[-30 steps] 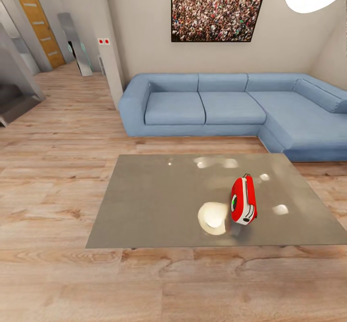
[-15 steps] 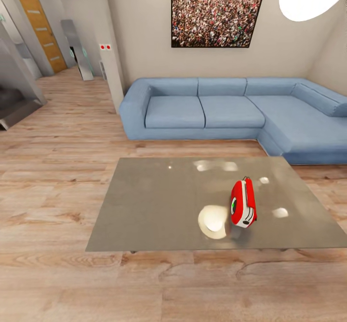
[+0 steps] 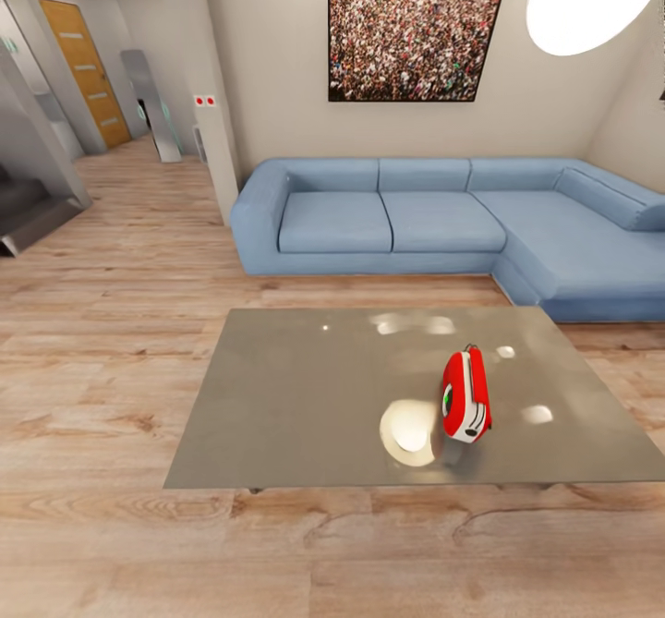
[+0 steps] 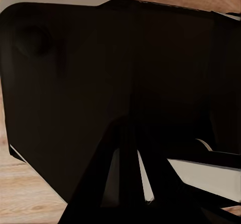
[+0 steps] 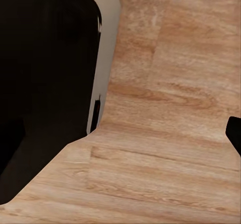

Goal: Turn on the radio receiver that's on the table in the living room.

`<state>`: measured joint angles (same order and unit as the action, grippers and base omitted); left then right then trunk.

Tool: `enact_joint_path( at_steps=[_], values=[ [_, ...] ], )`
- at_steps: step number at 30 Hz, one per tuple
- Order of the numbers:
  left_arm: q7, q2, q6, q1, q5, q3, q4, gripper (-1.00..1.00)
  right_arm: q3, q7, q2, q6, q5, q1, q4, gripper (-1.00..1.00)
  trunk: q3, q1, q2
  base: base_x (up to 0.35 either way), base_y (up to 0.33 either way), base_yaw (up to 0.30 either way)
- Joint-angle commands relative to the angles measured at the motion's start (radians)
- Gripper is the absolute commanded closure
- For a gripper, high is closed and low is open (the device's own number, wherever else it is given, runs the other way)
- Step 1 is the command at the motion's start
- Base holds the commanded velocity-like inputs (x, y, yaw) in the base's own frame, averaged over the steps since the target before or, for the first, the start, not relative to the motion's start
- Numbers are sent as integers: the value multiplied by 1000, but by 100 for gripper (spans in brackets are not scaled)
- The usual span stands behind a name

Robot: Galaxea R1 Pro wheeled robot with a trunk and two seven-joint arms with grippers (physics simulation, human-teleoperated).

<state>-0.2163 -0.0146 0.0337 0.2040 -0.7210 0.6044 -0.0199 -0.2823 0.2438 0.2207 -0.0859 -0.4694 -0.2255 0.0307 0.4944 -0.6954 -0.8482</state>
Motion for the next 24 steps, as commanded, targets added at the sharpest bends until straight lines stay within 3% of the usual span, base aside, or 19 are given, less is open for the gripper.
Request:
enact_joint_path(
  at_steps=[1, 24],
  values=[
    [0, 0, 0, 0, 0, 0, 0, 100, 0, 0, 0, 0, 0, 0, 0, -100, -2, 0, 0, 0, 0, 0],
    [0, 0, 0, 0, 0, 0, 0, 100, 0, 0, -1, 1, 0, 0, 0, -100, -38, 0, 0, 0, 0, 0]
  ],
)
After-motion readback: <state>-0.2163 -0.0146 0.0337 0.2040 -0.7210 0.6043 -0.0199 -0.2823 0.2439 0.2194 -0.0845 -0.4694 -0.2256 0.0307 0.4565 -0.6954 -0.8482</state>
